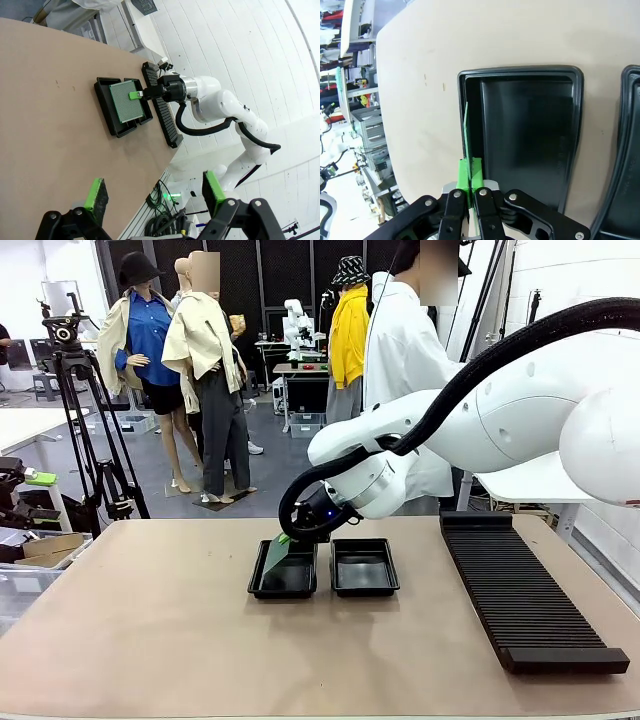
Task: Inspect and transfer BCBs to ESD trays.
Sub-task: Pick up the Blank PCB from the PCB Rack and place it in the left ESD tray.
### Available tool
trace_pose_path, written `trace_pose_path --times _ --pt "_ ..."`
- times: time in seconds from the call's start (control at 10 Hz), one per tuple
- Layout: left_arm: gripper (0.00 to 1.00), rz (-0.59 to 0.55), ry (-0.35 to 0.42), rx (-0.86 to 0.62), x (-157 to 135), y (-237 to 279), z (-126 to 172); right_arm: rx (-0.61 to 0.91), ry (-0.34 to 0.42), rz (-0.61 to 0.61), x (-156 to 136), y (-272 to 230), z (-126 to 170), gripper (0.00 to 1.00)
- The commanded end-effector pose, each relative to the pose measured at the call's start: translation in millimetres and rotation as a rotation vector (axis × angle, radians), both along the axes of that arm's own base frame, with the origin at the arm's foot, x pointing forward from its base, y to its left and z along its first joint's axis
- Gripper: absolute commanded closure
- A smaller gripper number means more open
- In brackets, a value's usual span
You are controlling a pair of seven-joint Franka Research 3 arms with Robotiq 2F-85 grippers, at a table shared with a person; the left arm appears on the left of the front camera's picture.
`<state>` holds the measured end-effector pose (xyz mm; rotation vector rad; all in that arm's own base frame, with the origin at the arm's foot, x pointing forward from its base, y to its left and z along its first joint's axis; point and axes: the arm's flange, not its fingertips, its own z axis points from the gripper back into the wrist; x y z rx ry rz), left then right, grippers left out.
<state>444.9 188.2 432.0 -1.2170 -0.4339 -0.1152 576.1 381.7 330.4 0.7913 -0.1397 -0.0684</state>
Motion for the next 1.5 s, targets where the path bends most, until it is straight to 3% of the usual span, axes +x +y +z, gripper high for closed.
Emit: trace_pose_path --times 0.0,0.2,0.4,0.8,1.0,1.4 --pt "0.00 0.010 0.005 0.000 -2 -1 2 -0.012 -0.016 0.014 -3 0 -9 1.00" --pt "0.00 0.010 0.005 0.000 -2 -1 2 -0.029 0.008 0.004 1 1 -11 0.97" --pt "0.00 0.010 0.005 0.000 -2 -1 2 -0.039 0.018 -0.002 5 2 -14 0.82" --pt "0.00 0.010 0.005 0.000 -2 -1 2 -0.068 0.030 -0.009 7 1 -7 0.31" --pt "0.00 0.010 0.005 0.000 -2 -1 2 -0.122 0.053 -0.010 7 -5 10 0.00" --pt "0.00 0.010 0.005 0.000 -2 -1 2 -0.210 0.034 -0.016 -3 -16 44 0.00"
